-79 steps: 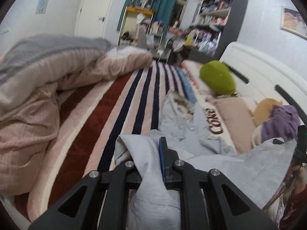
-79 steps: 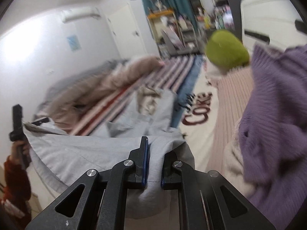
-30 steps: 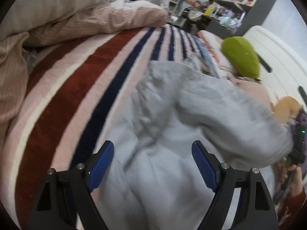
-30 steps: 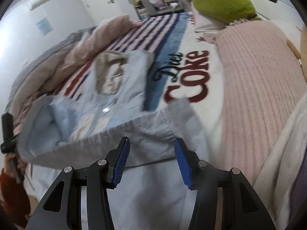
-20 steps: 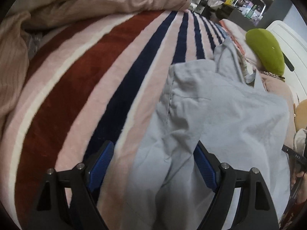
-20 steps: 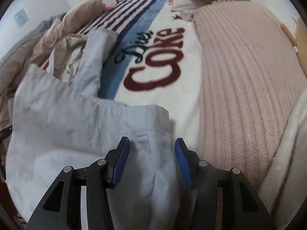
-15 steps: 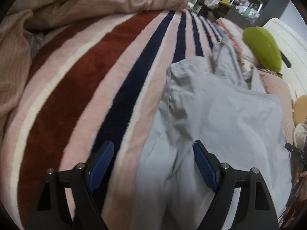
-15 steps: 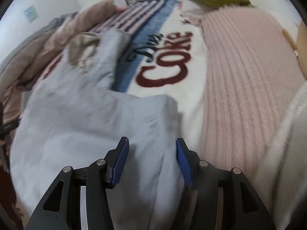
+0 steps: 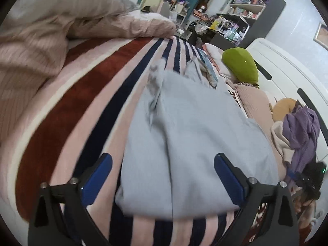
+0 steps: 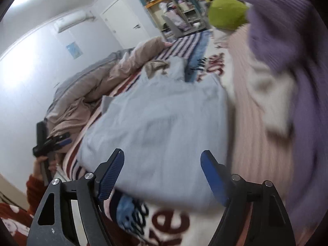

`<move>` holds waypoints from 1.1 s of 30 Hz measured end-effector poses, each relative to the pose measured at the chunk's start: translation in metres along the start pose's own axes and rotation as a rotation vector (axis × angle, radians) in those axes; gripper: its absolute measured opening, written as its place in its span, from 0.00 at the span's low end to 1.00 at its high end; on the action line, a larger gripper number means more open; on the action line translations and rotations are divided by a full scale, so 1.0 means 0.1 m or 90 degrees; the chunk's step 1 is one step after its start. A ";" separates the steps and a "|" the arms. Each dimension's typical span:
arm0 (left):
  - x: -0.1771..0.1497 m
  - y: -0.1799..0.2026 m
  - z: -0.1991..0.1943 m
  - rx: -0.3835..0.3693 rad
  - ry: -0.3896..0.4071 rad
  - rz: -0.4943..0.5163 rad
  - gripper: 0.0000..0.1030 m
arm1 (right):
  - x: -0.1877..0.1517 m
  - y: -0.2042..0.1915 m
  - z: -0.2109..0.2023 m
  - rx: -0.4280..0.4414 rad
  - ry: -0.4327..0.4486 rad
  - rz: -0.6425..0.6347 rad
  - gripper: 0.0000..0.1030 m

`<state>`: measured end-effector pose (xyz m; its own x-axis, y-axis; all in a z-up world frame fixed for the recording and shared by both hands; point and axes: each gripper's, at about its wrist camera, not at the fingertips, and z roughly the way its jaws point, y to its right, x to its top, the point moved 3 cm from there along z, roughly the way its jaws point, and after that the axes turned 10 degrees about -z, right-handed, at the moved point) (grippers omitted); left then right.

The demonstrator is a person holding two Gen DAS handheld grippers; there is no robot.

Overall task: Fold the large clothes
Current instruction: 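Grasp the jacket hem with both grippers and fold it toward the collar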

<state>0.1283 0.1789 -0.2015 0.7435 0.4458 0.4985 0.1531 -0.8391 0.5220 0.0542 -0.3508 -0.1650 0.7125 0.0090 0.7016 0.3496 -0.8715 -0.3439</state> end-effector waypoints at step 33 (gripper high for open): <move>-0.60 0.18 0.64 -0.182 -0.006 -0.184 0.27 | -0.57 -0.15 0.85 0.047 0.052 0.231 0.15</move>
<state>0.1281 0.1165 -0.2665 0.7024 0.6469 0.2970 0.1707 -0.5582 0.8120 0.0602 -0.2964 -0.2532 0.7481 -0.3352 0.5728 0.1285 -0.7736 -0.6205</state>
